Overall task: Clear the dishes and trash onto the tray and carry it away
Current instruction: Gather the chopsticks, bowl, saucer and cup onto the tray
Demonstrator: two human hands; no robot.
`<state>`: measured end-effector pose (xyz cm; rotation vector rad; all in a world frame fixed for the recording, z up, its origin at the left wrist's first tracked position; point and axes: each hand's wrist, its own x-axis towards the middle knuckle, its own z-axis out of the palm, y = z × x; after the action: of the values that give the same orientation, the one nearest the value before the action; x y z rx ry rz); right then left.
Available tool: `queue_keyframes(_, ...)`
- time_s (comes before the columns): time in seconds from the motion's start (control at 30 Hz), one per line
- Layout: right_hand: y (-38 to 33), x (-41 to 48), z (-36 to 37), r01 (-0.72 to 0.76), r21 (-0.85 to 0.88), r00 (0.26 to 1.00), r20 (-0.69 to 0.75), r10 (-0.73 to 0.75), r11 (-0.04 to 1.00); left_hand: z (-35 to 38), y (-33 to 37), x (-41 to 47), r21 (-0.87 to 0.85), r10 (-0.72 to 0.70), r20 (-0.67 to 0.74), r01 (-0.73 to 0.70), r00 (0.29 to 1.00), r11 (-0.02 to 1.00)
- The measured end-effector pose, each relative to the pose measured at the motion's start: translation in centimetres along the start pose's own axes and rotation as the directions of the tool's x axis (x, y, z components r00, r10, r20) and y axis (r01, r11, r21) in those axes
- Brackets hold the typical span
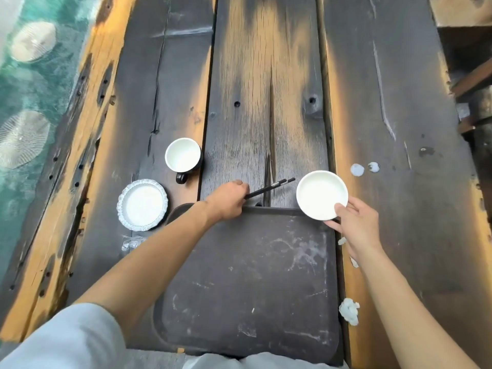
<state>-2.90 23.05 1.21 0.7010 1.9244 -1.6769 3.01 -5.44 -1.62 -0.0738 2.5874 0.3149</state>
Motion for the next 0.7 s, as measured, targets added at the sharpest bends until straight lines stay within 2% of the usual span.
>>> queue_keyframes(0.13, 1.6, -2.1, -0.3, -0.027, 0.032, 0.999, -0.019, 0.028, 0.999, 3.0, 0.6, -2.8, 0.123, 0.102, 0.039, -0.107, 0.994, 0.987)
queue_keyframes(0.33, 3.4, -3.6, -0.1, -0.055, 0.035, 0.998, -0.038, 0.056, 0.998, 4.9, 1.2, -3.4, 0.243, 0.118, 0.040, -0.124, 0.992, 0.962)
queue_keyframes(0.53, 4.7, -3.9, -0.1, -0.082, 0.006, 0.995, -0.056, 0.083, 0.997, 5.6, 1.1, -3.3, 0.211, 0.101, -0.031, -0.092, 0.994, 0.973)
queue_keyframes(0.7, 5.1, -4.0, -0.3, -0.106, 0.001, 0.992, -0.063, 0.106, 0.994, 6.2, 1.0, -3.8, 0.124, 0.124, -0.210, -0.099, 0.970, 0.987)
